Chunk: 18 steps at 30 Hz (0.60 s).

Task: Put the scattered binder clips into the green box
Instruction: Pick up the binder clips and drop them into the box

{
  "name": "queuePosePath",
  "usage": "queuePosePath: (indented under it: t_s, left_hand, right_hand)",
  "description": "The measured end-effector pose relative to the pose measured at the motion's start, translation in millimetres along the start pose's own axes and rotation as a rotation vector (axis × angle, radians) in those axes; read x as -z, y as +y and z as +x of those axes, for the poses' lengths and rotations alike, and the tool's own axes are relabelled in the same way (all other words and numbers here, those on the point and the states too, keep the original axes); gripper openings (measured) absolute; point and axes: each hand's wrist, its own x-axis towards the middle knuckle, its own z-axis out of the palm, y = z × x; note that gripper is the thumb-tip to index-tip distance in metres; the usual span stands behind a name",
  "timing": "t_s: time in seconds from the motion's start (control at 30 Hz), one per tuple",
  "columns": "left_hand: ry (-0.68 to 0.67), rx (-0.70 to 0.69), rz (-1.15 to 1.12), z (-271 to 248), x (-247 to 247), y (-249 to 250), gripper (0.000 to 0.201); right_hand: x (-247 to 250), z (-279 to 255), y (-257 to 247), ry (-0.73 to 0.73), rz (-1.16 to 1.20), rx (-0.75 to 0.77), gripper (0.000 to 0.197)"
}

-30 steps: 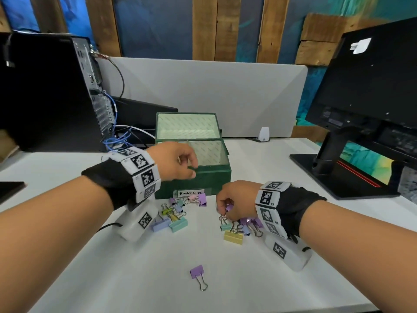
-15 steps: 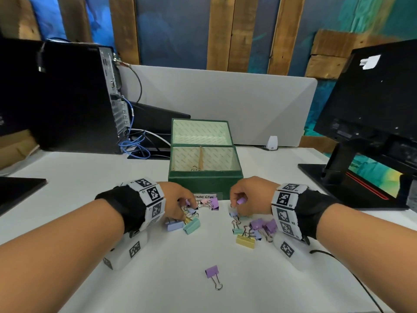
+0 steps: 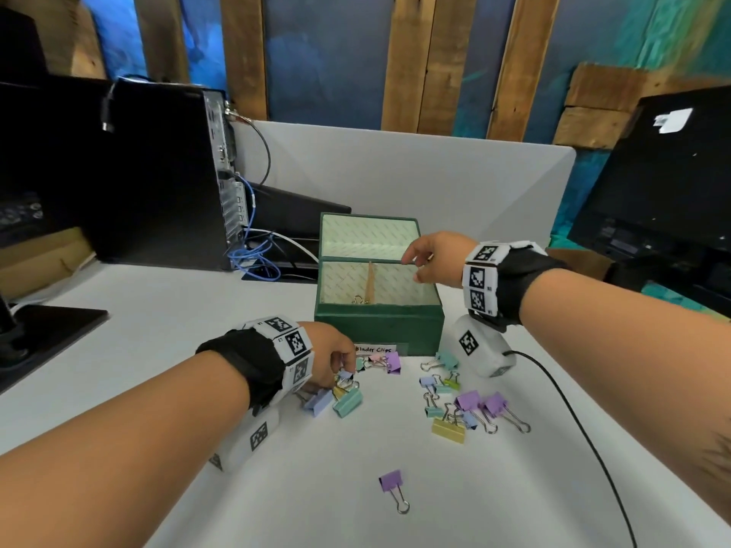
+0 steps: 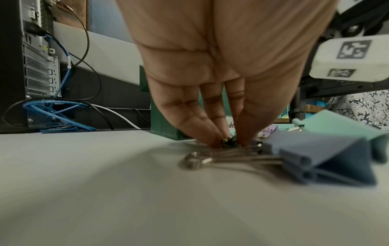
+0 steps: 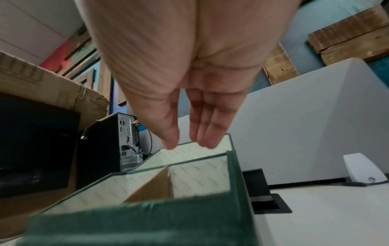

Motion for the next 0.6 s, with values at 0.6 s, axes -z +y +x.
queuePosePath:
  t_s: [0.6]
  left_hand:
    - [-0.018, -0.027, 0.044, 7, -4, -3, 0.03]
  right_hand:
    - [-55, -78, 22, -0.512, -0.186, 0.095, 0.04]
